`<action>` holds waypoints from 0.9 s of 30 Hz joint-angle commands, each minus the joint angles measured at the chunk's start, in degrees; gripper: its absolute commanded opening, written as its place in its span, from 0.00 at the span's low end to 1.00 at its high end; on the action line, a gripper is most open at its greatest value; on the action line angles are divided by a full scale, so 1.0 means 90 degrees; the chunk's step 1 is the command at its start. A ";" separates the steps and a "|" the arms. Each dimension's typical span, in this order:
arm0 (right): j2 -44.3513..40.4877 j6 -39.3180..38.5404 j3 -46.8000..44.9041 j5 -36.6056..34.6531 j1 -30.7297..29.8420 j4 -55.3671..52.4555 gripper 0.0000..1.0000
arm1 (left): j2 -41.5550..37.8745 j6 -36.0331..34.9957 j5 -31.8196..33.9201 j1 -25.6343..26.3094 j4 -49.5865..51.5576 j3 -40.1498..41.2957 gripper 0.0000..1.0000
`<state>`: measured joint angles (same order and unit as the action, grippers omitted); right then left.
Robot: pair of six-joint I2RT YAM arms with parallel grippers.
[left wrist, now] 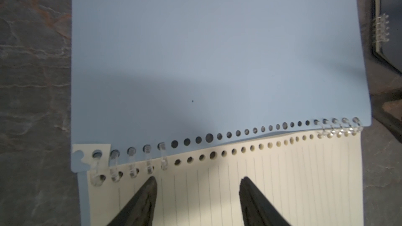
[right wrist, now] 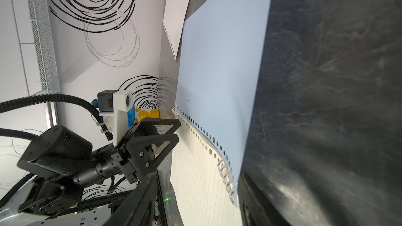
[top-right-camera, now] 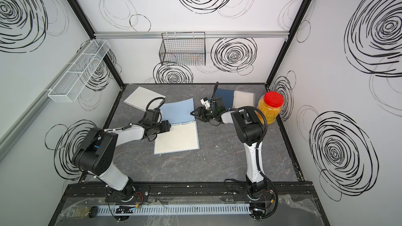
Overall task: Tear off pages from different notebooks
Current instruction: Pick up the notebook from the center of the board.
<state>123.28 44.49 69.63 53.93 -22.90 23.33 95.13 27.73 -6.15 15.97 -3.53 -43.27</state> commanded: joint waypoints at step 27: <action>-0.0467 -0.2593 0.1484 -0.1807 -0.0509 -0.3056 0.04 | 0.0273 -0.0143 -0.0498 -0.0035 0.0409 -0.0024 0.63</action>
<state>123.42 26.70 80.23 41.19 -26.63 0.86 96.05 26.72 -7.53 15.77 -5.34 -43.66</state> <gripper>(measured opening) 0.073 0.629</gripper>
